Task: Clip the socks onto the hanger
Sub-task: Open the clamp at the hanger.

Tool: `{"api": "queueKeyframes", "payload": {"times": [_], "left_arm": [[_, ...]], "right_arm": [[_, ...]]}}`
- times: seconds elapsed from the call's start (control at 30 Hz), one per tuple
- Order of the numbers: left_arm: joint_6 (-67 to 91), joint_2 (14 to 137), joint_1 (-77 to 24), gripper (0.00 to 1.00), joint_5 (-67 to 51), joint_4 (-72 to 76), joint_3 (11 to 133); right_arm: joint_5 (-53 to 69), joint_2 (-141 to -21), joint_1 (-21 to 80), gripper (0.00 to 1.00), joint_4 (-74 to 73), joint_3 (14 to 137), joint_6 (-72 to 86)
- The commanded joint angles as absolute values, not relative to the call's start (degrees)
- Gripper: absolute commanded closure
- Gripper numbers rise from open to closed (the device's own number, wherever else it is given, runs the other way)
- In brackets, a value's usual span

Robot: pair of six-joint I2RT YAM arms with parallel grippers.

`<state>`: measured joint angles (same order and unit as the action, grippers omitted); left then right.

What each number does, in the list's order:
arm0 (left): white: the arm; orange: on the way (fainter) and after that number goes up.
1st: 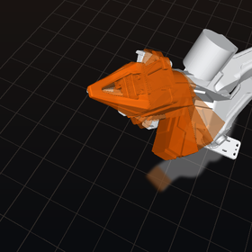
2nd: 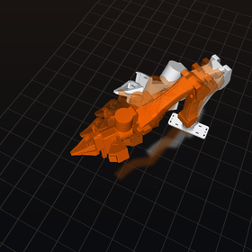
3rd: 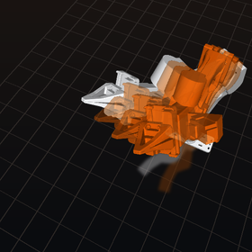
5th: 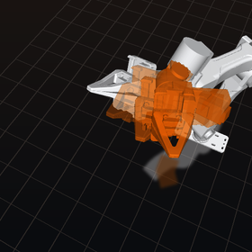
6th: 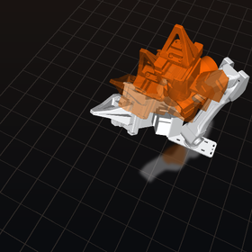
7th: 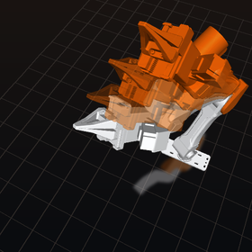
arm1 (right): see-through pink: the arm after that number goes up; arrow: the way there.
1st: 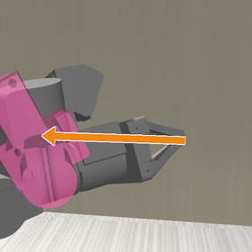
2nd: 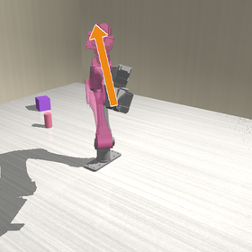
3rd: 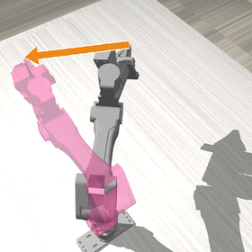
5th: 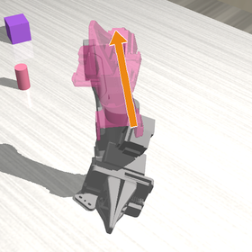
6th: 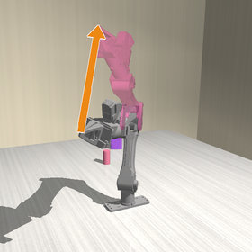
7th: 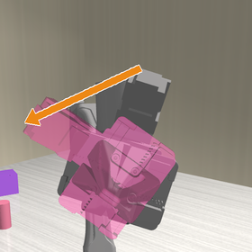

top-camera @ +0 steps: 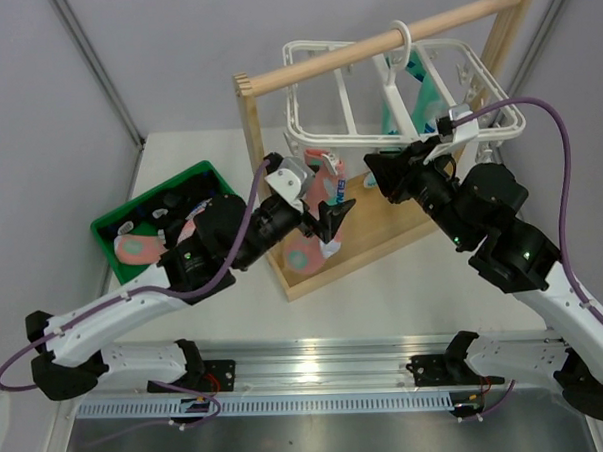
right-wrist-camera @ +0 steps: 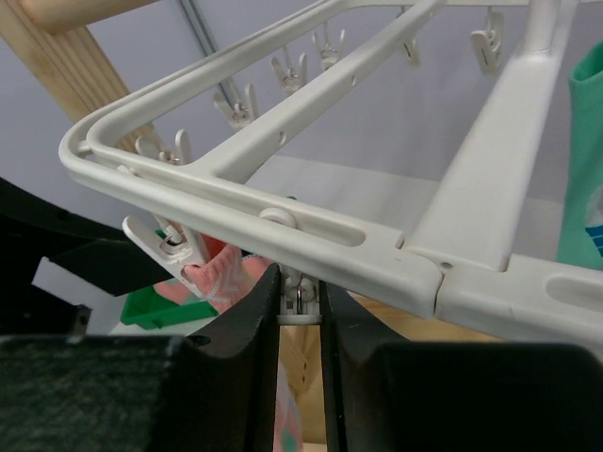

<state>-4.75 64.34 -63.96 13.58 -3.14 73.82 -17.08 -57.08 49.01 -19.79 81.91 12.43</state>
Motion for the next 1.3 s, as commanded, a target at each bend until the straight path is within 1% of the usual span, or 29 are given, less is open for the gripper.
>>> {"api": "queueKeyframes", "payload": {"times": [0.0,0.23,0.47,0.57,0.67,0.77,0.83,0.93,1.07,1.27], "left_arm": [[-11.2,66.4,-64.6,0.11,15.1,10.3,72.9],[-16.2,70.0,-64.4,0.13,13.4,17.2,72.2],[-17.6,70.1,-63.0,0.15,10.9,18.4,70.6],[-17.8,69.1,-62.8,0.19,9.1,19.7,68.7],[-17.1,67.2,-62.8,0.26,6.3,18.7,67.6],[-16.9,64.7,-62.8,0.28,1.4,17.9,64.6],[-16.9,63.0,-62.8,0.28,-2.9,16.5,64.0],[-16.8,62.1,-62.8,0.29,-5.4,13.6,64.2],[-16.8,62.8,-62.8,0.31,-8.2,11.4,66.4],[-13.9,62.4,-62.8,0.33,-13.6,4.5,71.0]], "right_arm": [[-14.0,-57.5,49.2,1.00,-19.9,84.7,14.0],[-10.7,-57.7,49.1,1.00,-22.0,85.4,14.3],[-6.1,-57.5,48.3,1.00,-22.9,85.2,11.8],[-5.1,-57.7,47.7,1.00,-23.7,85.4,11.1],[-4.5,-57.4,47.0,1.00,-23.7,85.4,11.2],[-3.4,-57.4,46.3,1.00,-24.2,85.8,10.8],[-2.0,-57.5,45.8,1.00,-24.5,86.0,10.3],[-0.4,-57.6,45.2,1.00,-24.5,86.2,9.0],[3.8,-57.5,43.6,1.00,-24.7,86.3,7.8],[6.0,-57.7,42.2,1.00,-25.8,86.7,7.2]]}}
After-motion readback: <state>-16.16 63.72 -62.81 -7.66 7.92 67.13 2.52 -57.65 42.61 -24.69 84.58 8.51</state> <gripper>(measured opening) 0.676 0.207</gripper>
